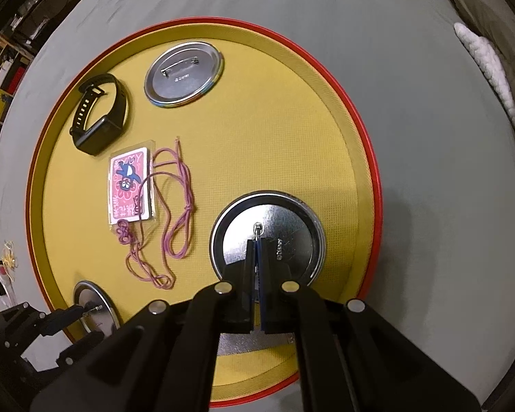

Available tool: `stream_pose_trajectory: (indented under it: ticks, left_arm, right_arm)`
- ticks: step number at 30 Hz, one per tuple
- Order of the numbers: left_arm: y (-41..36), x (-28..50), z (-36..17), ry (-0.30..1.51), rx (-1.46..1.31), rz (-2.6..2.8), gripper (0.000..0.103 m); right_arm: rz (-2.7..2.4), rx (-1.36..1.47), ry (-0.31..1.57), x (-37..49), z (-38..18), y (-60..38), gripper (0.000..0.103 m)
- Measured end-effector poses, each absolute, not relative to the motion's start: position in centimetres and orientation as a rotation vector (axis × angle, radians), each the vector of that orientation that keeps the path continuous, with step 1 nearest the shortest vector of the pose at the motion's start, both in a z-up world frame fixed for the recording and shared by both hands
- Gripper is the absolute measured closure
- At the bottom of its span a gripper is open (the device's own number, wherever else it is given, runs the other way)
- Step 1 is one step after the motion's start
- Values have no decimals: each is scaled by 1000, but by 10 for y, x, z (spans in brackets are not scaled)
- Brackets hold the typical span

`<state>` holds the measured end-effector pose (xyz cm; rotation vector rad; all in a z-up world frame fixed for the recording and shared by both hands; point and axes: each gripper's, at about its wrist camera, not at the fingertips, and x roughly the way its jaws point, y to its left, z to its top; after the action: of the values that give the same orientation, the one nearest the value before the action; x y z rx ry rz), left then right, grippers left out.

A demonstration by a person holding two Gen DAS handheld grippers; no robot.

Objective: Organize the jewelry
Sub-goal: 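Close the right tool on its badge while the left closes on the large badge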

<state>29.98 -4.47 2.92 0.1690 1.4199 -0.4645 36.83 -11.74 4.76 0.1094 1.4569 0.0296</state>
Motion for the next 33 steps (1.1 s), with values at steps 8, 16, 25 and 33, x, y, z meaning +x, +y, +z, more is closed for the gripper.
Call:
stream_pose_trajectory:
  ticks: [8,16,25,33]
  left_arm:
    - [-48,301,23,1396,233,-431,97]
    - [-54,296,25,1373,295,-409,98]
    - [-36,300,38,1357,208,-429,99]
    - [-26,302,59,1321,164,-437,103]
  right_arm:
    - [34,194,1464,368,49,-127,101]
    - [16,244,1452,371,50,-139,101]
    - [-16,169,1397,370,69,-131,102]
    - [-5,158,1363,370,91,-121,102]
